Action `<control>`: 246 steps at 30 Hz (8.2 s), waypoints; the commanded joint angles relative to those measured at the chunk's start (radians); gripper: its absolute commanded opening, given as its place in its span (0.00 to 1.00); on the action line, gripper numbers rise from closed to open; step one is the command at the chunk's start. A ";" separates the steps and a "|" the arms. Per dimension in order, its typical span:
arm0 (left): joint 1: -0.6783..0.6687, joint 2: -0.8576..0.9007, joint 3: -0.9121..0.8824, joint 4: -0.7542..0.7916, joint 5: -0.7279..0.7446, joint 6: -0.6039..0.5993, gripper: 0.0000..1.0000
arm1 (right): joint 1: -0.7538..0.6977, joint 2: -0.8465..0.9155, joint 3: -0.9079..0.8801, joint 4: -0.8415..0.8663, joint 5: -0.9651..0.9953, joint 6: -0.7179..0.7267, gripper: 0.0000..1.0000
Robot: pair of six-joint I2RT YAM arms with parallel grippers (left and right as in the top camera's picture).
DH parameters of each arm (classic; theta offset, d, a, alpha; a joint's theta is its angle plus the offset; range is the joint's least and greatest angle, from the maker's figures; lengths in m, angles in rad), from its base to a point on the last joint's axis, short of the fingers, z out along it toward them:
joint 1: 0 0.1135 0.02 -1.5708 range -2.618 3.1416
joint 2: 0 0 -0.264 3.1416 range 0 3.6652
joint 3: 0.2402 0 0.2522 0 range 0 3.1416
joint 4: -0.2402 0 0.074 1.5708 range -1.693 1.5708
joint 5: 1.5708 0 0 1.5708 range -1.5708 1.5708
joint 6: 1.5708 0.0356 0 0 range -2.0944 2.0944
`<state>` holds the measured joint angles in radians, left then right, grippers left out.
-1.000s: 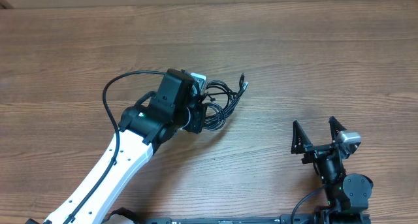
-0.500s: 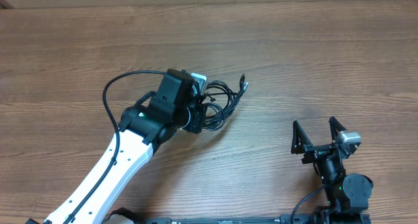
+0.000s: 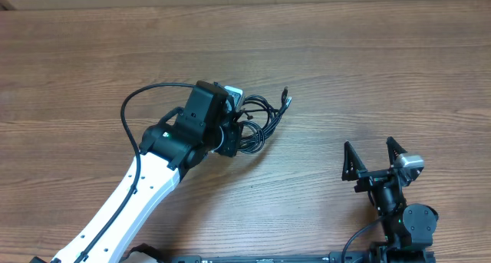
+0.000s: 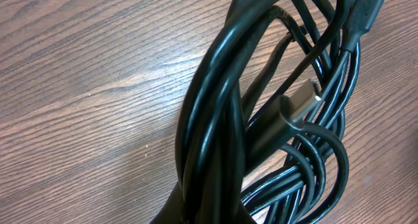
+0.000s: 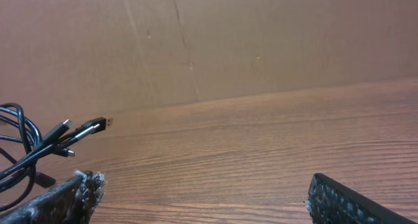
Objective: Untangle cables
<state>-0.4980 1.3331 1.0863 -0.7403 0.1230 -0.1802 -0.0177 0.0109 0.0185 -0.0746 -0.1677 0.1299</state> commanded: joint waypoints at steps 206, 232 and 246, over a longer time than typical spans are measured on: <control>-0.006 -0.013 -0.002 0.100 0.153 0.104 0.04 | 0.005 0.686 0.381 0.072 -0.634 0.556 1.00; -0.006 -0.013 -0.003 0.019 0.061 0.067 0.04 | 0.005 0.686 0.381 0.072 -0.634 0.556 1.00; -0.006 -0.013 -0.003 0.019 0.061 0.067 0.04 | 0.005 0.686 0.381 0.072 -0.634 0.556 1.00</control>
<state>-0.4980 1.3331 1.0851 -0.7269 0.1818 -0.1024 -0.0177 0.6979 0.3767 -0.0010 -0.8043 0.7025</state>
